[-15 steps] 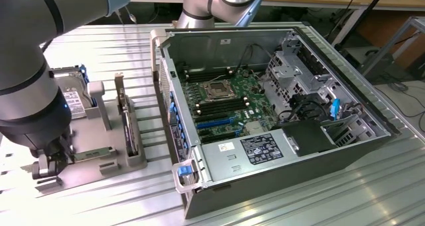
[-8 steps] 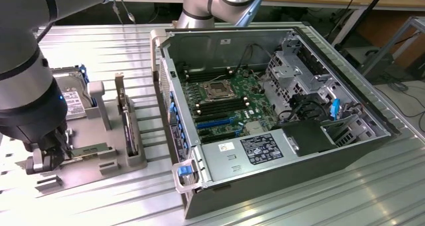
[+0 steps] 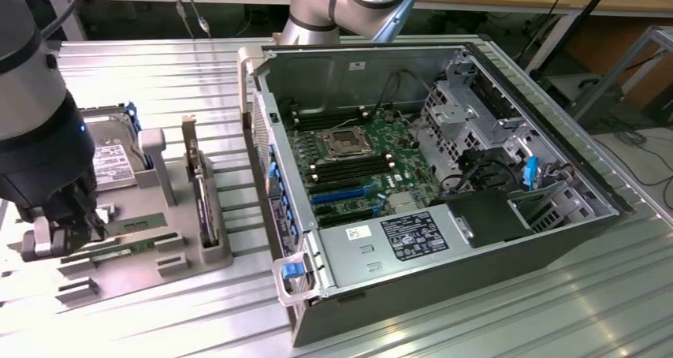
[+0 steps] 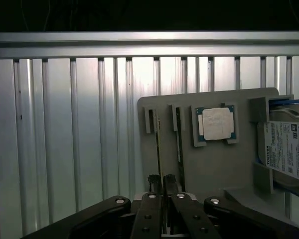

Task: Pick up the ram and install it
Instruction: 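Pick up the ram and move it above insertion slot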

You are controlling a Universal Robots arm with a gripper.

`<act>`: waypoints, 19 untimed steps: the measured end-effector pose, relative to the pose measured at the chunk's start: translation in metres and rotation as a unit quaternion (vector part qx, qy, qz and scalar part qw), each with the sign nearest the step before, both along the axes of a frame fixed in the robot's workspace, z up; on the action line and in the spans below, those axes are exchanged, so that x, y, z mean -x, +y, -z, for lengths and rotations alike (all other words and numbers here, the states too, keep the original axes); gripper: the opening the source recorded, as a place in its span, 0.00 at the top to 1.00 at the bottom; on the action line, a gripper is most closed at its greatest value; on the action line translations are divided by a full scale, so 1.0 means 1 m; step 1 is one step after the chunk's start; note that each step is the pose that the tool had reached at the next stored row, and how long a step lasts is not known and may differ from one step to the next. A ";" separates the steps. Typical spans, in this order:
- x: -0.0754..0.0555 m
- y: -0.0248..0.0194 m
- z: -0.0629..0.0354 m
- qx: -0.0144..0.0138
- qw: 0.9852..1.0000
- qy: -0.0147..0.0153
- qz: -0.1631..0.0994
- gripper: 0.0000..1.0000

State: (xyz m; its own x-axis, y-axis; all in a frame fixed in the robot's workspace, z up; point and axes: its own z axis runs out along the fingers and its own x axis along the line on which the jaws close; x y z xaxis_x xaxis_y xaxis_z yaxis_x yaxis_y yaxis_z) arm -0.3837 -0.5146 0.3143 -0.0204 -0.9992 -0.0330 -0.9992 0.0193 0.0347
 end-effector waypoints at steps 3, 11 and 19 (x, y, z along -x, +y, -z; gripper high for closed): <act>0.000 0.0000 -0.0088 0.000 1.000 0.000 0.000 0.86; -0.008 0.0008 -0.0202 0.000 1.000 0.000 0.000 0.86; -0.023 0.0015 -0.0238 0.000 1.000 0.001 0.000 0.86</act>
State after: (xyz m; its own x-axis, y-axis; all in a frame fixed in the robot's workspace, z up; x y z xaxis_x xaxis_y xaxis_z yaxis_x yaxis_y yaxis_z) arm -0.3604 -0.5131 0.3381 -0.0205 -0.9992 -0.0330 -0.9991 0.0193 0.0370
